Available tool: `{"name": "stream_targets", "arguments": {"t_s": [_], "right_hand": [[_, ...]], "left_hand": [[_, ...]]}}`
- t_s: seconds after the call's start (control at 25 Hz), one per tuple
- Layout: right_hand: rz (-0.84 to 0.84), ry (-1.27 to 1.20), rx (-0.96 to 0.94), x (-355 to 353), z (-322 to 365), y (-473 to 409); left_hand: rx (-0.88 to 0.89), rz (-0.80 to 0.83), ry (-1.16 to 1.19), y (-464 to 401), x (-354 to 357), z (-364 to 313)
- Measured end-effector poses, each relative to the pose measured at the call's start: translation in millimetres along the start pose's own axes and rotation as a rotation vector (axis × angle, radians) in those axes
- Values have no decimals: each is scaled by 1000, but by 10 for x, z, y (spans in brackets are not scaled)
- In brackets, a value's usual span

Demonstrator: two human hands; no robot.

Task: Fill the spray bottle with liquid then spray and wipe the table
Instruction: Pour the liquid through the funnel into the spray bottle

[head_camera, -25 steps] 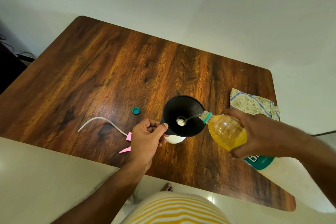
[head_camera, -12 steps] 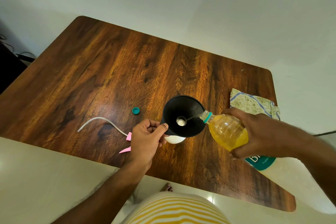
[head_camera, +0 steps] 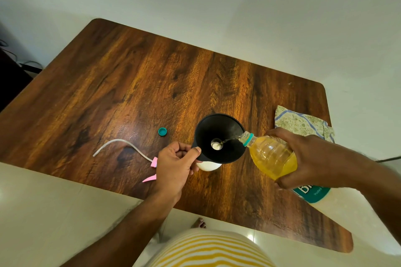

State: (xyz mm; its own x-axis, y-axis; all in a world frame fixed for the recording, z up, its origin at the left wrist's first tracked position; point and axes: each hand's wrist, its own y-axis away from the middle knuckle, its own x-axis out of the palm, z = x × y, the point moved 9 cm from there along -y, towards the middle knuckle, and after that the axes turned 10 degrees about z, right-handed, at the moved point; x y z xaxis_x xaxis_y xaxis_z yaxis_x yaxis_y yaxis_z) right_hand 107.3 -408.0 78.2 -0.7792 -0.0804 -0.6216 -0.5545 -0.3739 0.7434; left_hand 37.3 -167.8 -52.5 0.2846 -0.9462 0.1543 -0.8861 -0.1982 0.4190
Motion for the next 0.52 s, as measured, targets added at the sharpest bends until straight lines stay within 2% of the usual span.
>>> {"name": "stream_targets", "arguments": {"t_s": [0.52], "right_hand": [[11, -3, 5, -8, 7, 18]], "left_hand": [[-5, 2, 4, 3, 0, 2]]}}
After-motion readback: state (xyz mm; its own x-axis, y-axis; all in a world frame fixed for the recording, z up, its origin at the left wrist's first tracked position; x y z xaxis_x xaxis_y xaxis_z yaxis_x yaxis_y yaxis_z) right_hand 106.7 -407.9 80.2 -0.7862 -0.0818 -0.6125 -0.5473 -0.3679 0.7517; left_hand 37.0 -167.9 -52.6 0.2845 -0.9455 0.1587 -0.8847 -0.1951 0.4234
